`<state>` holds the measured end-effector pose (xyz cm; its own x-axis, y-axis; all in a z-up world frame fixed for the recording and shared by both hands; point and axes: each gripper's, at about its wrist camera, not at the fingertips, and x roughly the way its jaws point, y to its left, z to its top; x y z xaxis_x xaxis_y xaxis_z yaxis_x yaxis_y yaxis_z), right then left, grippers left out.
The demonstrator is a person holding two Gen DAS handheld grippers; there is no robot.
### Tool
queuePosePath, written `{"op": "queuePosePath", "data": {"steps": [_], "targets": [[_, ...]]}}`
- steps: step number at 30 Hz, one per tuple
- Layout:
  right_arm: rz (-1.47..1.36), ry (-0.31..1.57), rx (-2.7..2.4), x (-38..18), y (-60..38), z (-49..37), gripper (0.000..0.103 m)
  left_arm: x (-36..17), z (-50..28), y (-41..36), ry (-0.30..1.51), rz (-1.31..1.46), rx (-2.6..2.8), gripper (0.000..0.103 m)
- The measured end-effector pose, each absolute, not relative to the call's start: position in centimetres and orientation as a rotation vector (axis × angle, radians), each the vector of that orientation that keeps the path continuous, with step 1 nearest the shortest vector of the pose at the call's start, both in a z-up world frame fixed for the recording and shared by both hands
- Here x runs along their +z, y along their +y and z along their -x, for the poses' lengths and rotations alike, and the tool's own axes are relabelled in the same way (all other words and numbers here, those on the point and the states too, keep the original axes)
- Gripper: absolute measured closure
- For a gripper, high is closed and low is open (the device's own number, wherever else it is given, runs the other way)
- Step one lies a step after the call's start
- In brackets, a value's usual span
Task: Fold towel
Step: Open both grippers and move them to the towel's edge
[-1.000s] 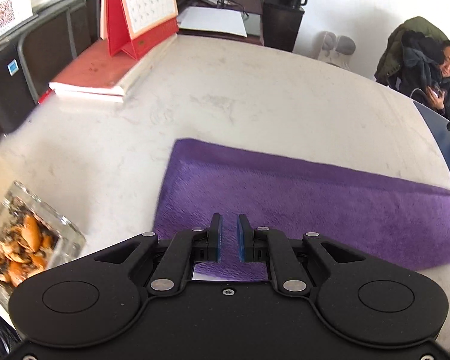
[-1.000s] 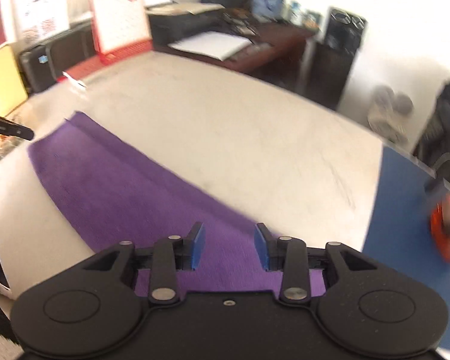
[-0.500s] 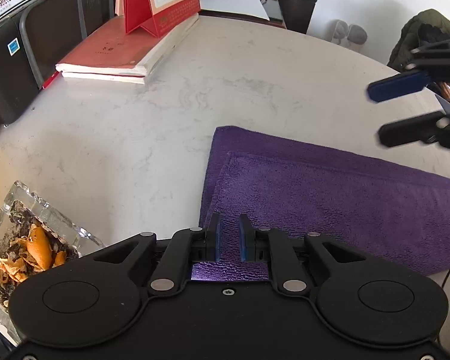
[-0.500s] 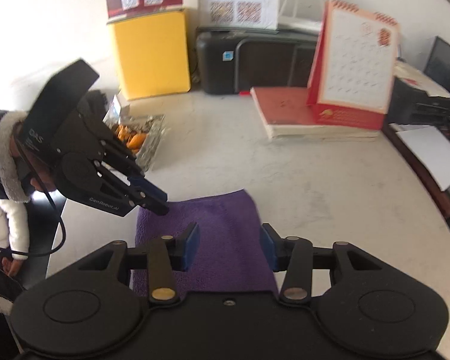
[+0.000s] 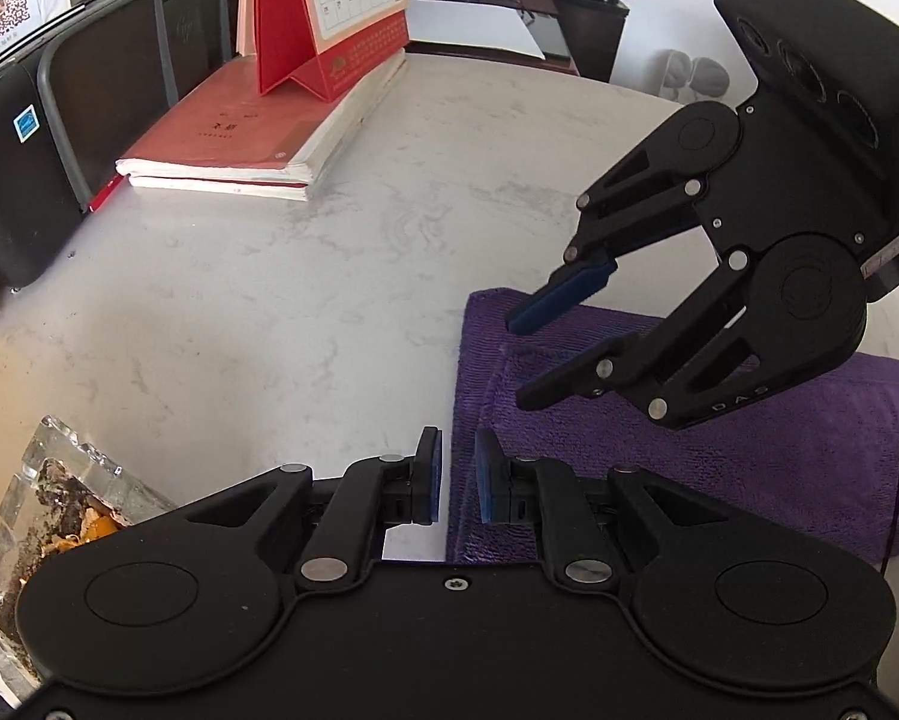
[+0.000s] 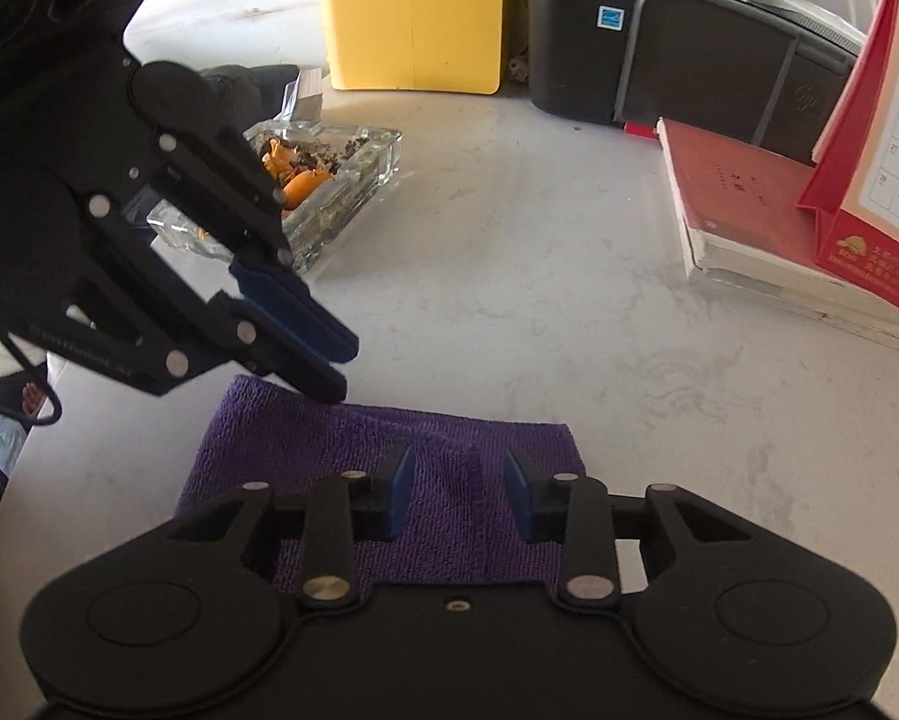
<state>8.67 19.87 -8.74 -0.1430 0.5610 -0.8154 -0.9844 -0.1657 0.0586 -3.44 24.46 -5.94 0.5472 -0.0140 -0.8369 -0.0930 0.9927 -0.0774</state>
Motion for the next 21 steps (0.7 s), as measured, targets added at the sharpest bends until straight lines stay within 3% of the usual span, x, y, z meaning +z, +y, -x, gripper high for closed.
{"op": "queuePosePath", "data": {"steps": [5,21], "targets": [[0.800,0.727,1.655,-9.1,19.4,-8.4,0.096,-6.5,2.7,24.8,0.995,0.092,0.029,0.092],[0.807,0.508,1.605,-3.9,16.7,-7.8,0.099,-7.6,1.5,25.6,1.018,0.047,-0.009,0.092]]}}
